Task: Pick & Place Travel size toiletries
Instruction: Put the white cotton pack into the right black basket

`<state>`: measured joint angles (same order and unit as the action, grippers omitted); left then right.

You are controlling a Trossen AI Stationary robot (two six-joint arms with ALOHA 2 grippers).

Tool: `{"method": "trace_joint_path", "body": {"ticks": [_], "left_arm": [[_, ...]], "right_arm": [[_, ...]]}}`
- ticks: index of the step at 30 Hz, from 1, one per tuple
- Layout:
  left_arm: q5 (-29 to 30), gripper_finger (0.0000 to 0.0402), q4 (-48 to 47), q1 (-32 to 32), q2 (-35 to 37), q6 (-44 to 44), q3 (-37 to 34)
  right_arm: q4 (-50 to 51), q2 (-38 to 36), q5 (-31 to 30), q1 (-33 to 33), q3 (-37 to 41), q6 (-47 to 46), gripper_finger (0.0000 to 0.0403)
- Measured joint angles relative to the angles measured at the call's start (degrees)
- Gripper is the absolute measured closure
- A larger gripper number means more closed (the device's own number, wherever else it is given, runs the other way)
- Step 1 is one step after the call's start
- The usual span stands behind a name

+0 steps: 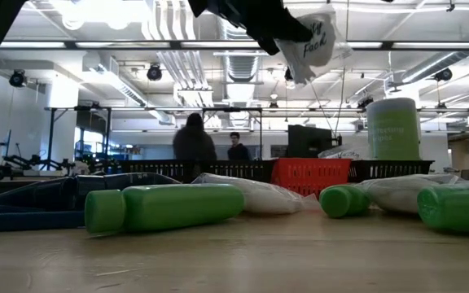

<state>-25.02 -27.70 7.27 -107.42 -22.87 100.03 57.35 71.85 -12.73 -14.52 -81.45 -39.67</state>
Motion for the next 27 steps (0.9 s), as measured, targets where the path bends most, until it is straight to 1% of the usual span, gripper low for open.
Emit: {"method": "trace_joint_path", "body": {"ticks": [4, 7, 11, 15, 21, 24, 27], "left_arm": [[0.02, 0.0361, 0.02, -0.38, -0.02, -0.80, 0.00], [1.58, 0.0361, -0.55, -1.14, -0.02, -1.70, -0.05], [3.25, 0.0361, -0.77, -1.99, -0.02, -2.73, -1.03], [3.70, 0.0360, -0.21, -2.76, -0.05, -2.71, -1.84], [5.18, 0.0360, 1.17, -3.77, -0.05, -2.72, -1.81], [5.24, 0.0360, 1.27, -4.12, -0.04, -2.79, -1.81], [5.44, 0.0360, 1.25, -4.57, -0.04, -3.68, -1.81]], "right_arm": [[5.70, 5.27, 0.54, 0.64, -4.22, 5.12, 0.0151], [10.37, 8.42, -0.40, 1.30, -7.67, 7.21, 0.0141], [12.32, 11.14, -0.77, 1.92, -10.65, 10.66, 0.0128], [12.41, 12.79, -0.41, 2.25, -10.95, 13.86, 0.0115], [12.39, 15.13, 2.14, 2.86, -10.79, 14.49, 0.0102], [12.34, 16.07, 2.54, 2.82, -10.79, 15.03, 0.0104], [12.31, 16.39, 4.31, 3.02, -10.77, 15.01, 0.0116]]}}
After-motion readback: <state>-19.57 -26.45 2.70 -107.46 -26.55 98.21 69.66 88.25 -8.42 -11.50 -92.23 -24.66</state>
